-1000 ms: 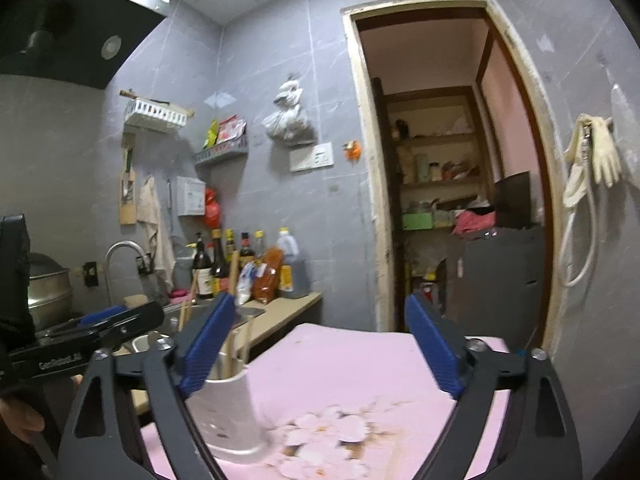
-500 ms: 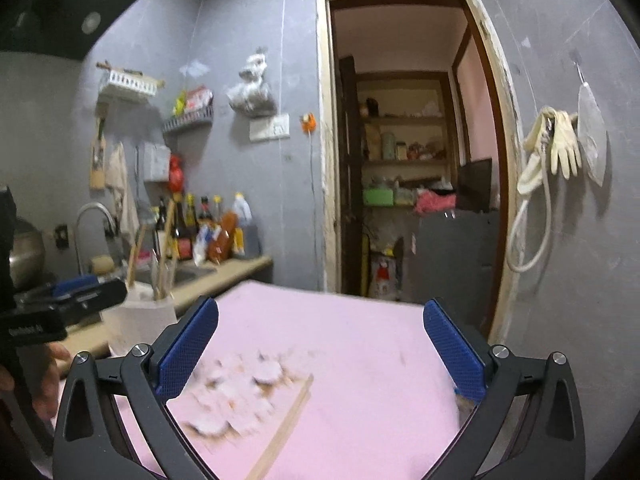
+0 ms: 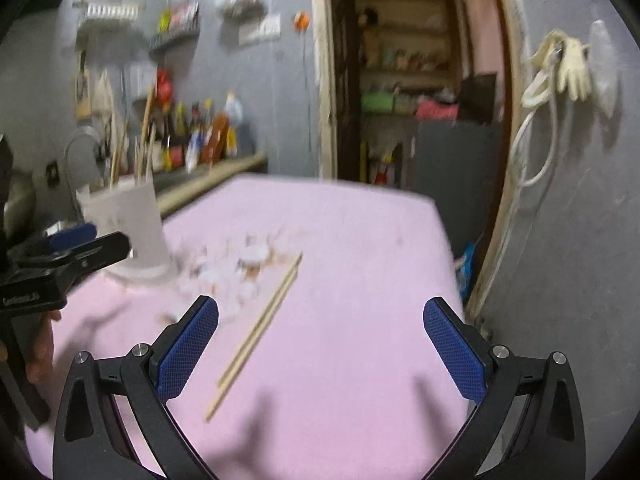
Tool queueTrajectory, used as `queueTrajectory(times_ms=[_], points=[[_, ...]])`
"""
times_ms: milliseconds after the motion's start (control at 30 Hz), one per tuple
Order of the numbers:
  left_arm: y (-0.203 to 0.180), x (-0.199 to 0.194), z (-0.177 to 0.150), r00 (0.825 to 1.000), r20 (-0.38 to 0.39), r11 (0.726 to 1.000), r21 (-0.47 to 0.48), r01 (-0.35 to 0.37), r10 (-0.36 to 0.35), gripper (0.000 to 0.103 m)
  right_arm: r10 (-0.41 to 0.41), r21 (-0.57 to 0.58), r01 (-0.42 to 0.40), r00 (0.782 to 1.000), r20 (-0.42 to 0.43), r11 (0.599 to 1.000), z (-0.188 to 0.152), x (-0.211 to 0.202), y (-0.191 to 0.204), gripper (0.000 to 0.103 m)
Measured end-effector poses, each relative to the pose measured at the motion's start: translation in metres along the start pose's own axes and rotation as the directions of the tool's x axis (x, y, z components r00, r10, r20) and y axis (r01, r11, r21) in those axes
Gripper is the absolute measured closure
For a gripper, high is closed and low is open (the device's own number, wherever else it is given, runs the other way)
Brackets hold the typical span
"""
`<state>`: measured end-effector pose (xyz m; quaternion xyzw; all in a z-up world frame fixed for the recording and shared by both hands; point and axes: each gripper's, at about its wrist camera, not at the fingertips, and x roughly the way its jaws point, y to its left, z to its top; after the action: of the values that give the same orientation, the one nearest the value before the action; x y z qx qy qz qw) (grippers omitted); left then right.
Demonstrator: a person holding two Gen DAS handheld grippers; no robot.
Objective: Organize utensils
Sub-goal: 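Lower the right tool onto a wooden chopstick while the left tool approaches another chopstick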
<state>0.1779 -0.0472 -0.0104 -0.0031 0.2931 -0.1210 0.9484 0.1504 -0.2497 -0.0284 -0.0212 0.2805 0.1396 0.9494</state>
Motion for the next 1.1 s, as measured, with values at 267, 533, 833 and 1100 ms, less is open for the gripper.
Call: queueTrajectory(times_ms=[267, 533, 833, 1100], points=[[0.01, 0.029, -0.008, 0.985, -0.168, 0.999, -0.016, -0.043, 0.04, 0.002, 0.036, -0.086, -0.055, 0.977, -0.21, 0.995, -0.019, 0.024, 0.017, 0.0], [0.024, 0.036, -0.01, 0.973, -0.232, 0.997, -0.079, -0.005, -0.013, 0.002, -0.027, -0.224, -0.044, 0.952, -0.306, 0.974, -0.03, 0.047, 0.038, 0.001], [0.016, 0.041, -0.008, 0.959, -0.275, 0.997, -0.056, 0.052, -0.066, 0.003, -0.122, -0.284, 0.04, 0.953, -0.277, 0.958, -0.018, 0.057, 0.022, 0.024], [0.004, 0.059, 0.005, 0.95, -0.292, 0.993, -0.052, 0.104, -0.114, 0.006, -0.112, -0.333, 0.018, 0.958, -0.265, 0.943, -0.017, 0.054, 0.007, 0.054]])
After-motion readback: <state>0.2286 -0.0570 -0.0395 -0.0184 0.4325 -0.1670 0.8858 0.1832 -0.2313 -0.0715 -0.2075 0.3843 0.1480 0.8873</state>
